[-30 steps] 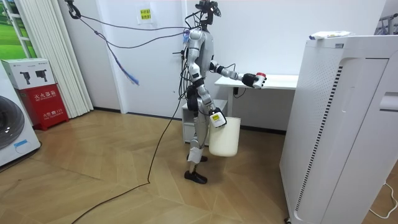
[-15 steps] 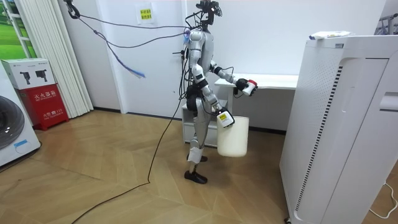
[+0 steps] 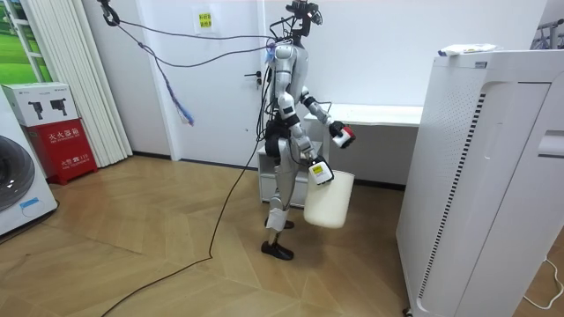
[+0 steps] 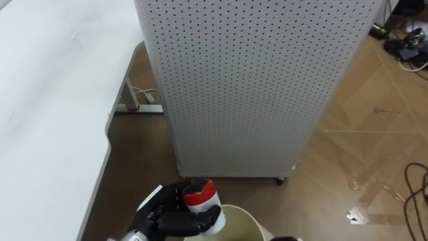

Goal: Pick garbage

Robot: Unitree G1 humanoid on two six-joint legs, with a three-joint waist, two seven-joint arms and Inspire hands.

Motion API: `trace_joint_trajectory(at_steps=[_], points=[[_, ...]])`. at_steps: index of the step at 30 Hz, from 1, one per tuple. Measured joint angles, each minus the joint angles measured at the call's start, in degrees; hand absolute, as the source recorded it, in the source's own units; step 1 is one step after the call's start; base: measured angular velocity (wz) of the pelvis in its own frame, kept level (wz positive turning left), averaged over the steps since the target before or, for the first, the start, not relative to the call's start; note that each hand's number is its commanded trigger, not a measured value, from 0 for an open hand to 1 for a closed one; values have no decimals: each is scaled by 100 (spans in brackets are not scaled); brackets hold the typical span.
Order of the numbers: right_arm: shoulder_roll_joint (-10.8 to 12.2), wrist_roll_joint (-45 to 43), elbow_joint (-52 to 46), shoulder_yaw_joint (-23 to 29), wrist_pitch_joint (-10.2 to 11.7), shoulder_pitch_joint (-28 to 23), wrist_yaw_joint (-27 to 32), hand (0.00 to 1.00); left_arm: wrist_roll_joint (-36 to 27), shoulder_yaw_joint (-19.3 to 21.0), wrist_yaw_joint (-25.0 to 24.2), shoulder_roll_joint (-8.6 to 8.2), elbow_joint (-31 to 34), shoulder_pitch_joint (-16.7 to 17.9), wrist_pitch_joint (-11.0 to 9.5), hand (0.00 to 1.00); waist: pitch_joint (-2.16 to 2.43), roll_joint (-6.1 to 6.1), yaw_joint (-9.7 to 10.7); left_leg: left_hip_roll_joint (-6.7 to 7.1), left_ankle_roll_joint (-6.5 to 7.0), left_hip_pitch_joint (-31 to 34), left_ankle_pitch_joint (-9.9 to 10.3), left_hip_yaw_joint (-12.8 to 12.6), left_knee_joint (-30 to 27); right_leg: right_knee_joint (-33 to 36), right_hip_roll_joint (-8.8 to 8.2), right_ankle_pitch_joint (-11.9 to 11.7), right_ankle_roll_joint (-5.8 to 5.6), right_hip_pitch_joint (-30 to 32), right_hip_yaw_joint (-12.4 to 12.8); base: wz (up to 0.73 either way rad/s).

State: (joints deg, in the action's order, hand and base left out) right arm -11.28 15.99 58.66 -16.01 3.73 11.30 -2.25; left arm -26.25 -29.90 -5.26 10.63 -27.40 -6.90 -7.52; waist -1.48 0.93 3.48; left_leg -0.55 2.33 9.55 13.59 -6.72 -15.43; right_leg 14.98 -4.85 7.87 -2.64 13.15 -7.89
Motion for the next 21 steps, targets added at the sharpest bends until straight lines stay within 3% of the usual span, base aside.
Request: trace_joint_trajectory(at_steps=[1, 3, 4, 21], points=[[0, 0, -3, -1, 2, 2, -9, 100, 0, -27, -2, 7, 0, 34, 1, 73, -1, 2, 1, 0, 0, 12, 0, -7, 0, -1, 0, 0, 0, 12, 4, -5], [0, 0, -14, -9, 2, -10, -30, 100, 3, -83, -66, 23, 0, 142, 17, 15, -1, 2, 4, -6, 0, 12, 0, -34, -2, -1, 1, 0, 0, 17, 4, -5], [-1, -3, -43, -9, 2, -10, -32, 100, 5, -82, -137, 32, 0, 189, 37, 0, -1, 2, 6, -11, 0, 15, 0, -66, -4, 0, 2, 0, 0, 25, 10, -8], [-10, -14, -95, -74, 35, -13, -75, 100, 121, -77, -786, 77, 0, 205, 97, 0, -4, 39, 71, -1, 0, 57, 0, -173, -12, 93, -3, 0, 0, 175, 135, -4]])
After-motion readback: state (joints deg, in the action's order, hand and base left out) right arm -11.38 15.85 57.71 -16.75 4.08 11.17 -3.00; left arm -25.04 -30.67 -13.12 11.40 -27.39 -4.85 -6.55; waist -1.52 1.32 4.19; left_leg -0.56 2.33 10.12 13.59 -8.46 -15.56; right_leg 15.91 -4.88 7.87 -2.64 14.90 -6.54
